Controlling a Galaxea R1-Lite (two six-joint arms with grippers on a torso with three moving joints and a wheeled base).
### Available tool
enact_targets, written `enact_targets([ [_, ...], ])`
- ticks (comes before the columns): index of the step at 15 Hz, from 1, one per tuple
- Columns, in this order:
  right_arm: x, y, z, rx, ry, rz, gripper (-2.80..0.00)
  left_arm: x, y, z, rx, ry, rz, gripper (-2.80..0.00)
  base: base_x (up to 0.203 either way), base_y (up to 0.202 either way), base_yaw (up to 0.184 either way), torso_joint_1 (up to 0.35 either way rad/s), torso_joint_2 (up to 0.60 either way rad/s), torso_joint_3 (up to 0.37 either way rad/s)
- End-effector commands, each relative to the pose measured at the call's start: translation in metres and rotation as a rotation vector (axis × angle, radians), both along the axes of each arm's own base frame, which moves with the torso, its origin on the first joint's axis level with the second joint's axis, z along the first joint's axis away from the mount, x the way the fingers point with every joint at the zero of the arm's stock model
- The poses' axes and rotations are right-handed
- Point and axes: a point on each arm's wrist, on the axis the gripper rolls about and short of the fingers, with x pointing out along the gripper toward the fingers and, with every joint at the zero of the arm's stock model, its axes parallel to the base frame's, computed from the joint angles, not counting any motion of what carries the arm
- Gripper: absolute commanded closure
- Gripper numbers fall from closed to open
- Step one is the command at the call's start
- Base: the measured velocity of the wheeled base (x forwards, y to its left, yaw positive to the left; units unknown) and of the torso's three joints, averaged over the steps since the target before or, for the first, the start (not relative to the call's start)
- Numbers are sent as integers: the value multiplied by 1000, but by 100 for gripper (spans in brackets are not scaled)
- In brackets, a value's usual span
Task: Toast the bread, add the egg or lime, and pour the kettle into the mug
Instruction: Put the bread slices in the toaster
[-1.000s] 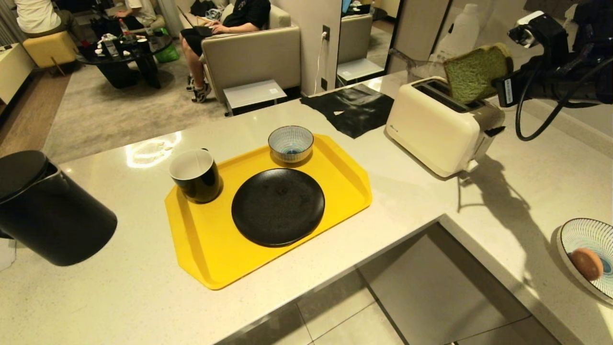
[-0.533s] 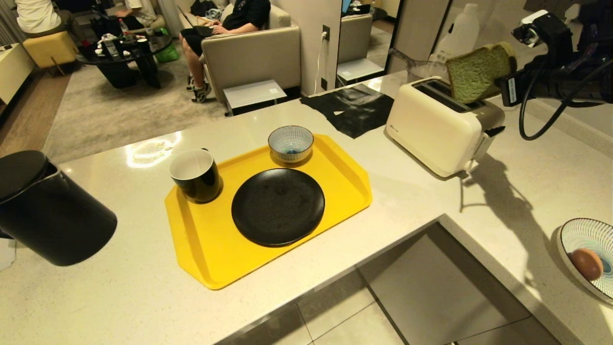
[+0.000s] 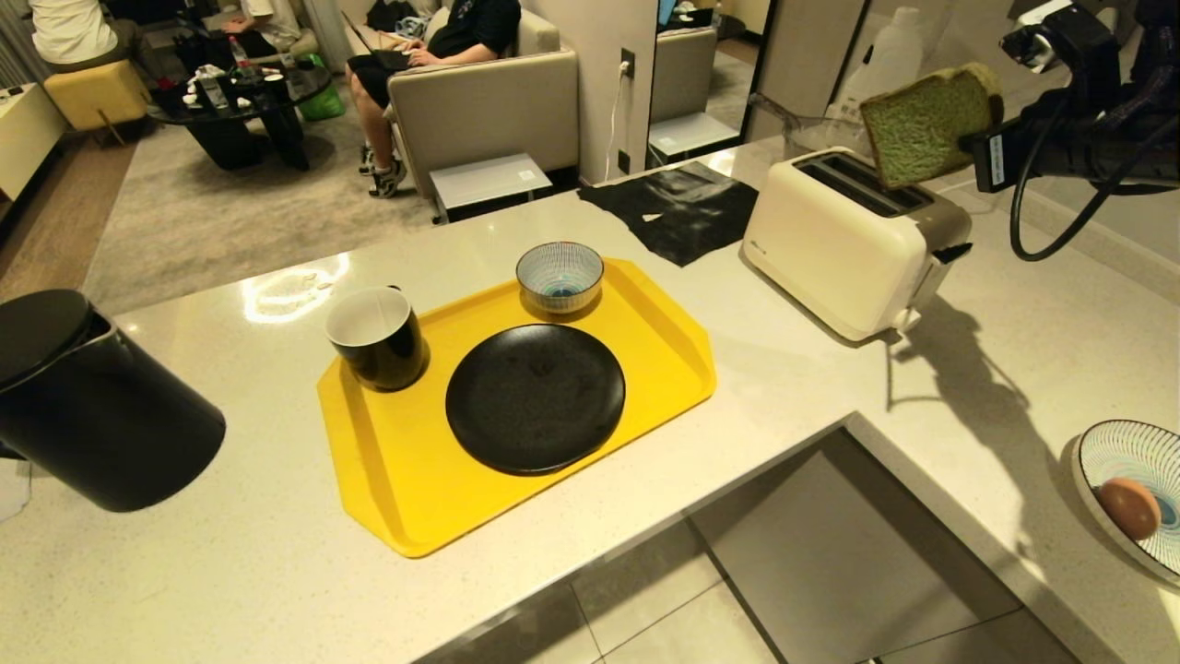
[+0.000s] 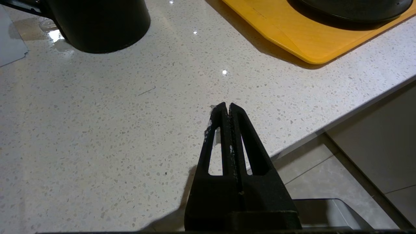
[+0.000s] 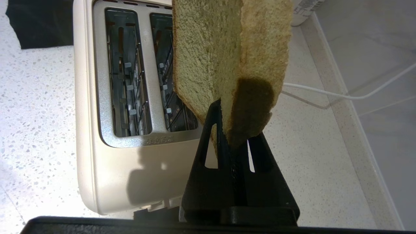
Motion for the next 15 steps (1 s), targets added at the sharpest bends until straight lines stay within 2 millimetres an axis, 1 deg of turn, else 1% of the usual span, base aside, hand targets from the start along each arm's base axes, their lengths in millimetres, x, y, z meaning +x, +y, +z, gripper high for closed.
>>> enact_targets([
  [1, 0, 0, 0, -3, -1, -1, 0, 0, 0, 0, 0, 2, 0, 0, 0, 0, 0, 0, 0, 0],
  [5, 9, -1, -1, -13, -53, -8, 0, 0, 0, 0, 0, 0, 0, 0, 0, 0, 0, 0, 0, 0],
  [10, 10, -1, -3, -14, -43, -9, 0, 0, 0, 0, 1, -1, 0, 0, 0, 0, 0, 0, 0, 0],
  [12, 7, -1, -3, -14, -26, -6, 0, 0, 0, 0, 1, 2, 0, 0, 0, 0, 0, 0, 0, 0],
  [15, -7, 0, 5, -13, 3, 1, 0, 0, 0, 0, 1, 1, 1, 0, 0, 0, 0, 0, 0, 0],
])
